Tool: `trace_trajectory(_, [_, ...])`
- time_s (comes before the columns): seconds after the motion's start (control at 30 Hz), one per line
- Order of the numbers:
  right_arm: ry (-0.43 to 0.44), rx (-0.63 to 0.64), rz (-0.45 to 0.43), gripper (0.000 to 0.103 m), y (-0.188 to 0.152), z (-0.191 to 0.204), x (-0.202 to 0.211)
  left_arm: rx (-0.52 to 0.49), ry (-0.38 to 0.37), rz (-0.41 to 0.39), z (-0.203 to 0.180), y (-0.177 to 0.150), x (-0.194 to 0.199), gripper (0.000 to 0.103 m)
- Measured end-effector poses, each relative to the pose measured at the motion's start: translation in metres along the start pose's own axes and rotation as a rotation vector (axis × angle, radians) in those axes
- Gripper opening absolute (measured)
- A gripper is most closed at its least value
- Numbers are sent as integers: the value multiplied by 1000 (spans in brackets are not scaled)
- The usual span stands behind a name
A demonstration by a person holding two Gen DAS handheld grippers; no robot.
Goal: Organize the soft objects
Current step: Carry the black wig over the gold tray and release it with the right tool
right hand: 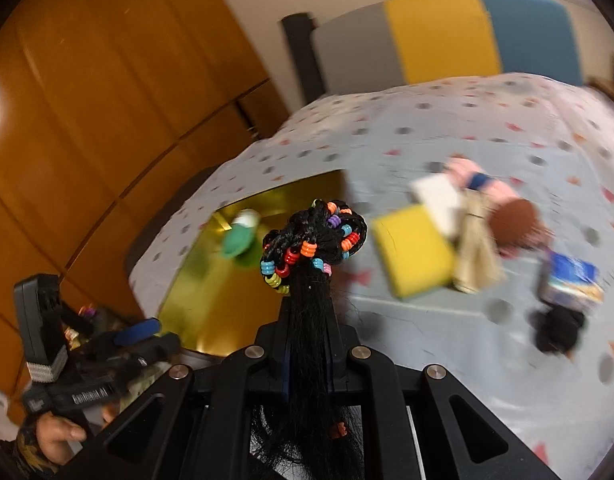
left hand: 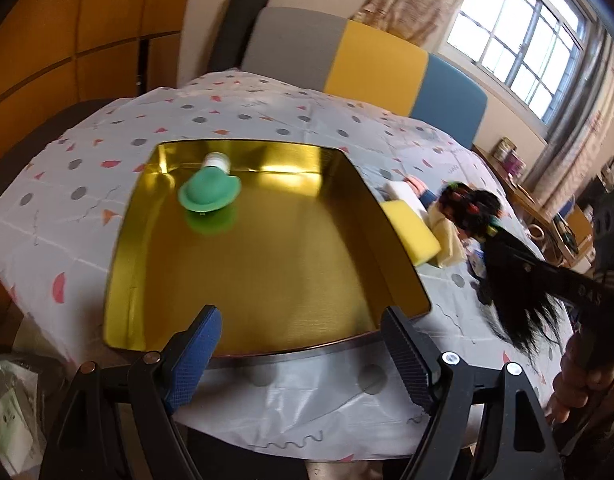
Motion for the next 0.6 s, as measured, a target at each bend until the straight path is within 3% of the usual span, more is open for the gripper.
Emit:
trace_trajectory(0.23, [16, 31, 101, 12, 6, 47, -81, 20, 64, -26, 30, 4, 13, 83])
trace_trajectory(0.6, [-173, 37, 217, 14, 13, 29, -191, 31, 153, -18, 58, 3, 16, 82])
Point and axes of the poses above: each gripper's, at about its wrist camera, not at the fingertips, and x roughly against the way its jaws point, z to its left, y to its top, the point moved 7 cm from there along -x, roughly the way its jaws point, and after that the axes turned 11 degrees about -z, right-handed, at the moved point
